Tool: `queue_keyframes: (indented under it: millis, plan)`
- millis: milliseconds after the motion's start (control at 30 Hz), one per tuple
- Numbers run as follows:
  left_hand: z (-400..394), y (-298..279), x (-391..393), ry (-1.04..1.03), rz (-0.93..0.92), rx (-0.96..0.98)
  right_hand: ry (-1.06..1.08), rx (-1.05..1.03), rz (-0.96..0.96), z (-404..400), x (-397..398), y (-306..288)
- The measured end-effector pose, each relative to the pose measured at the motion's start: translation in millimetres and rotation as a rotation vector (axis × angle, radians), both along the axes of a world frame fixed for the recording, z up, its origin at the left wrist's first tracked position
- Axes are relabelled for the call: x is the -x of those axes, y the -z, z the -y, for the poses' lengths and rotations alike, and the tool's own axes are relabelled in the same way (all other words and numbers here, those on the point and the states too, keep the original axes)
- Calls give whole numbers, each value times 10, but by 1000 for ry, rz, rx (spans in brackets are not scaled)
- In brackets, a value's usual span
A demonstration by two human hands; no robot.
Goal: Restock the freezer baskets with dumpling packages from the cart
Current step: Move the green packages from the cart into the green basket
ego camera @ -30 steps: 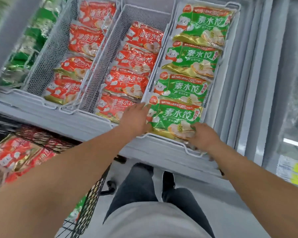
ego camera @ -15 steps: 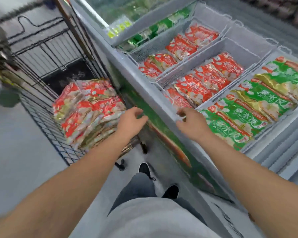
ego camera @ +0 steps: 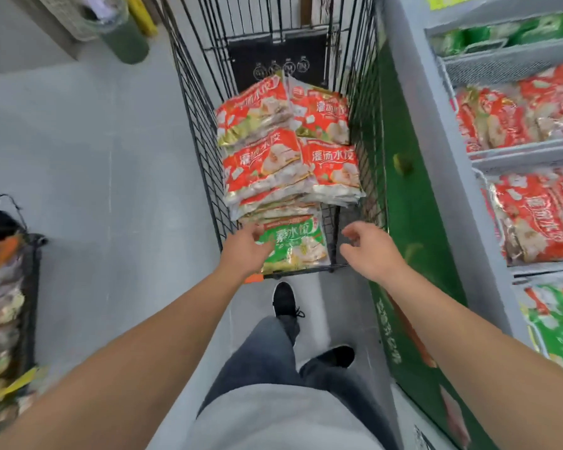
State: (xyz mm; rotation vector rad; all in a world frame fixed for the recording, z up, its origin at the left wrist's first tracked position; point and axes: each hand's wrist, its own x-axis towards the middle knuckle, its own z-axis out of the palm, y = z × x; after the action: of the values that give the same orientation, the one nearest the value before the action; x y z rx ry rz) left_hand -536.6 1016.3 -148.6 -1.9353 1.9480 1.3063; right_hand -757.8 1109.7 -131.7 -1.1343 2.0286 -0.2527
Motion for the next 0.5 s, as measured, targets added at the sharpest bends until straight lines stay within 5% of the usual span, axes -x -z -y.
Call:
queue_keyframes:
  millis: [500]
  plan:
    - [482, 1419, 138, -409, 20, -347, -6, -316, 56, 757, 12, 1441]
